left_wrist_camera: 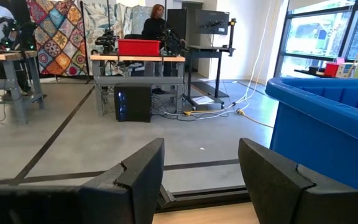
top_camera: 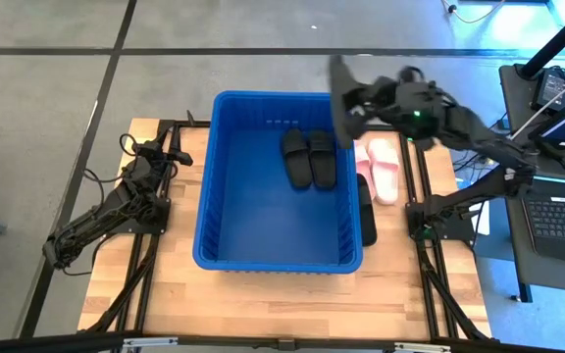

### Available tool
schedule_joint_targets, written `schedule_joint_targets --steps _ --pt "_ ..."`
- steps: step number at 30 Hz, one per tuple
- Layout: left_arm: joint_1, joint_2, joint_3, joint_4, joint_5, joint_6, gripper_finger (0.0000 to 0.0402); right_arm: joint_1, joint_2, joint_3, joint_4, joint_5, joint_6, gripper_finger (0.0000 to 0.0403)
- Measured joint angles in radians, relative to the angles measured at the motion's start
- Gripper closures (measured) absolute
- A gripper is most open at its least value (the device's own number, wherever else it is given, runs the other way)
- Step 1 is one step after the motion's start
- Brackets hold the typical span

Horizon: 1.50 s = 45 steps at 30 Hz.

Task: Pick and place slides into bin
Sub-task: Put the black slipper into the blue bin

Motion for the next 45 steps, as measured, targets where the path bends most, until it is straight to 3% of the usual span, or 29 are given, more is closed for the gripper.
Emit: schedule_joint_targets --steps 5,9,15,22,26,32,45 --pt "0.000 0.000 0.000 0.000 0.000 0.000 0.0200 -0.002 0.171 0.000 0.264 -0.040 -0.223 0.0389" --pt "0.000 0.000 0.000 0.000 0.000 -0.001 0.0200 -0.010 0.334 0.036 0.351 -0.039 -0.341 0.0389" --pt "0.000 0.000 0.000 0.000 0.000 0.000 0.0200 -0.024 0.607 0.245 0.267 -0.039 -0.387 0.0389" --pt "0.000 0.000 0.000 0.000 0.000 0.000 0.0200 -0.057 0.852 0.501 -0.024 -0.039 -0.343 0.0388" --pt "0.000 0.000 0.000 0.000 0.000 0.000 0.0200 -0.077 0.938 0.578 -0.139 -0.037 -0.286 0.0388" --pt "0.000 0.000 0.000 0.000 0.000 0.000 0.0200 -0.096 1.013 0.585 -0.230 -0.044 -0.215 0.0387" --pt "0.000 0.000 0.000 0.000 0.000 0.000 0.0200 -0.093 1.114 0.585 -0.242 -0.135 -0.108 0.0387"
